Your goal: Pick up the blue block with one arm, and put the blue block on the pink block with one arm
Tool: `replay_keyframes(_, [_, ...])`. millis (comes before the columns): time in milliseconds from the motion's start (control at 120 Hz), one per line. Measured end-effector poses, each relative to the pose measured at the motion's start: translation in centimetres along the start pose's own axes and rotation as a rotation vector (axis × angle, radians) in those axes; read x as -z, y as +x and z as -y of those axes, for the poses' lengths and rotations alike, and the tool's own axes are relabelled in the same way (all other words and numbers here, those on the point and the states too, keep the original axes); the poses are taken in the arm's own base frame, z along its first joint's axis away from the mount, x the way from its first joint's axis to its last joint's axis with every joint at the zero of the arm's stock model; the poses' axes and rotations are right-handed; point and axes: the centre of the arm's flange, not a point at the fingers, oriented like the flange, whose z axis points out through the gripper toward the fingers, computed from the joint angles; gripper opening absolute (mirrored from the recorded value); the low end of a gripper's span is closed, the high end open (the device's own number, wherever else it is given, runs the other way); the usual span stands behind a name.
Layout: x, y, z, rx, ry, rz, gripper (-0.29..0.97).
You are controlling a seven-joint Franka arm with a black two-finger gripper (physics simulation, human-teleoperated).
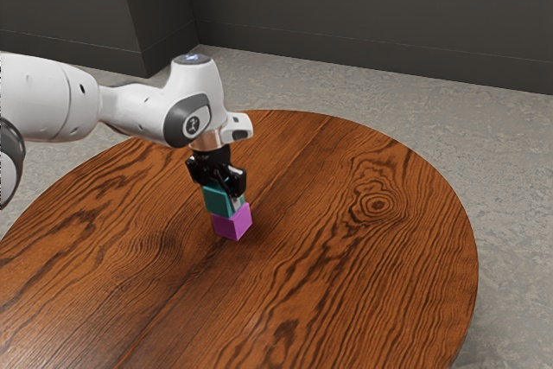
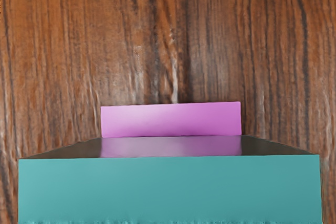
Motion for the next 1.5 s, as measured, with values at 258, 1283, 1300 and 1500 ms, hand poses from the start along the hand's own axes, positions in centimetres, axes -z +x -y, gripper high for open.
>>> replay_keyframes(258, [0.5,1.0,0.0,-0.004,0.001,-0.02,0.35])
replay_keyframes(1283, [34.5,-12.1,0.8,0.55,-0.073,-0.196,0.67])
replay_keyframes(1300, [34.9,-12.7,1.6,0.598,-0.065,-0.184,0.67])
replay_keyframes(1500, [33.7,-16.4,5.8,1.017,0.022,0.014,0.68])
